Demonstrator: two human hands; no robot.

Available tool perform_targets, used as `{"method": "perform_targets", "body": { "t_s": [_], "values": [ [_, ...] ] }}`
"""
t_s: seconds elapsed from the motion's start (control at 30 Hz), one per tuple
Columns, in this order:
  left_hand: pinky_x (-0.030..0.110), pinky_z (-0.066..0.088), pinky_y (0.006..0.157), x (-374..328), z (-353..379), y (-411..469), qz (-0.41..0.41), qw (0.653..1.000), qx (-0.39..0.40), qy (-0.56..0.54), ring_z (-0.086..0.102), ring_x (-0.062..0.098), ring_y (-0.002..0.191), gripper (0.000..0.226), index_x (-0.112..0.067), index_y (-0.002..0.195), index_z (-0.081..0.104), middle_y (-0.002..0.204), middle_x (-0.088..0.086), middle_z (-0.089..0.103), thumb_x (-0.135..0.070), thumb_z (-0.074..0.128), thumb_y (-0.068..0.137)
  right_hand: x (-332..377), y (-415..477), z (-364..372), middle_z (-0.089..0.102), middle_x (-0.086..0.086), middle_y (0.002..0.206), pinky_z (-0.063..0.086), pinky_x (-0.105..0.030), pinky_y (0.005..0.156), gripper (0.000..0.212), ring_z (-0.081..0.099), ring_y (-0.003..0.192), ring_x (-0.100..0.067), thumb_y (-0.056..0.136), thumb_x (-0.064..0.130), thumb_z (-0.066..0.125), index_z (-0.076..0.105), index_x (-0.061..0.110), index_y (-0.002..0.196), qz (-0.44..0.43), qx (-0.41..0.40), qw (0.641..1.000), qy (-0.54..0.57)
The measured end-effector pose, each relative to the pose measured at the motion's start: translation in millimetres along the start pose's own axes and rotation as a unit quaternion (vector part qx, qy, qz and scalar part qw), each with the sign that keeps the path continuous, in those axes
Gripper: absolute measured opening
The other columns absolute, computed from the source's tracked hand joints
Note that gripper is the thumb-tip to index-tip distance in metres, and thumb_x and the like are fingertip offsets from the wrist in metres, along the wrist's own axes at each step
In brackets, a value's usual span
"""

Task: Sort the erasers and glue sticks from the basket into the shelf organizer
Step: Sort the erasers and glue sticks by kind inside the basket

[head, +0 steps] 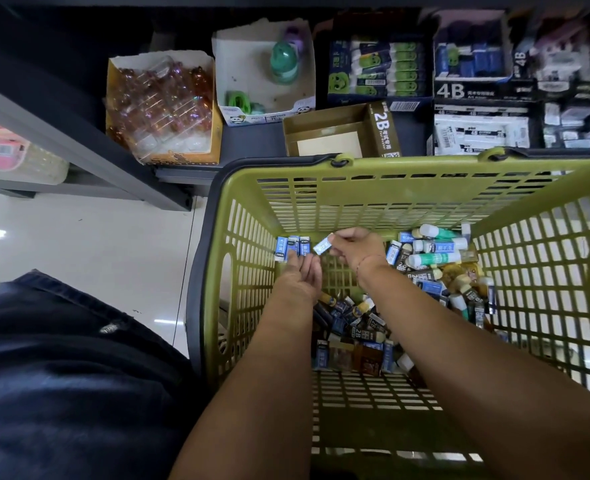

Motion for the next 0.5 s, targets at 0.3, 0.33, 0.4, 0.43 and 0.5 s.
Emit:
{"method": "perform_targets", "body": {
  "t_s": [0.3, 0.33, 0.4, 0.43, 0.5],
  "values": [
    [0.01, 0.036, 0.032, -9.3, -9.3, -3.3, 0.079, 0.975, -0.059, 0.199, 0.041, 0.006, 0.028, 0.039, -0.012, 0.064, 0.051, 0.032, -0.005, 0.046, -0.032, 0.053, 0.098, 0.4, -2.8, 38.5, 0.069, -0.014, 0.098, 0.057, -0.029, 0.074, 0.012, 0.069, 0.076, -0.02, 0.083, 0.003, 0.07, 0.065, 0.006, 0.094, -0.037, 0.034, 0.996, -0.079],
    [0.01, 0.036, 0.033, -10.9, -8.2, -3.8, 0.088, 0.972, -0.06, 0.21, 0.043, 0.008, 0.032, 0.041, -0.013, 0.064, 0.052, 0.032, -0.006, 0.047, -0.033, 0.051, 0.099, 1.0, -3.5, 40.8, 0.07, -0.013, 0.099, 0.057, -0.036, 0.083, 0.011, 0.069, 0.087, -0.026, 0.082, 0.004, 0.071, 0.066, 0.01, 0.089, -0.041, 0.03, 0.995, -0.082],
    [0.013, 0.037, 0.037, -12.7, -5.7, -5.6, 0.1, 0.969, -0.061, 0.216, 0.046, 0.009, 0.042, 0.038, -0.013, 0.069, 0.057, 0.036, -0.006, 0.051, -0.035, 0.051, 0.099, 1.9, -5.0, 43.9, 0.07, -0.012, 0.101, 0.054, -0.04, 0.091, 0.009, 0.067, 0.095, -0.029, 0.083, 0.004, 0.069, 0.069, 0.011, 0.089, -0.046, 0.036, 0.995, -0.08],
    [0.016, 0.038, 0.041, -12.2, -4.7, -6.6, 0.101, 0.969, -0.058, 0.219, 0.046, 0.01, 0.046, 0.036, -0.013, 0.072, 0.059, 0.038, -0.005, 0.053, -0.037, 0.051, 0.099, 2.0, -5.5, 43.7, 0.07, -0.011, 0.102, 0.053, -0.04, 0.092, 0.01, 0.067, 0.097, -0.028, 0.085, 0.004, 0.067, 0.07, 0.01, 0.093, -0.043, 0.046, 0.995, -0.078],
    [0.019, 0.039, 0.043, -11.0, -6.7, -8.4, 0.098, 0.964, -0.055, 0.241, 0.045, 0.01, 0.047, 0.036, -0.014, 0.075, 0.061, 0.045, -0.004, 0.055, -0.04, 0.051, 0.098, 2.6, -8.9, 38.9, 0.07, -0.013, 0.106, 0.052, -0.039, 0.095, 0.014, 0.067, 0.098, -0.026, 0.088, 0.004, 0.063, 0.07, 0.01, 0.099, -0.03, 0.084, 0.994, -0.069]
  ]
}}
Point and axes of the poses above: each hand's wrist, its own y-axis towards the middle knuckle, its own z-axis out of the palm, x = y × z, the point moved 5 cm from there along y, towards the middle knuckle
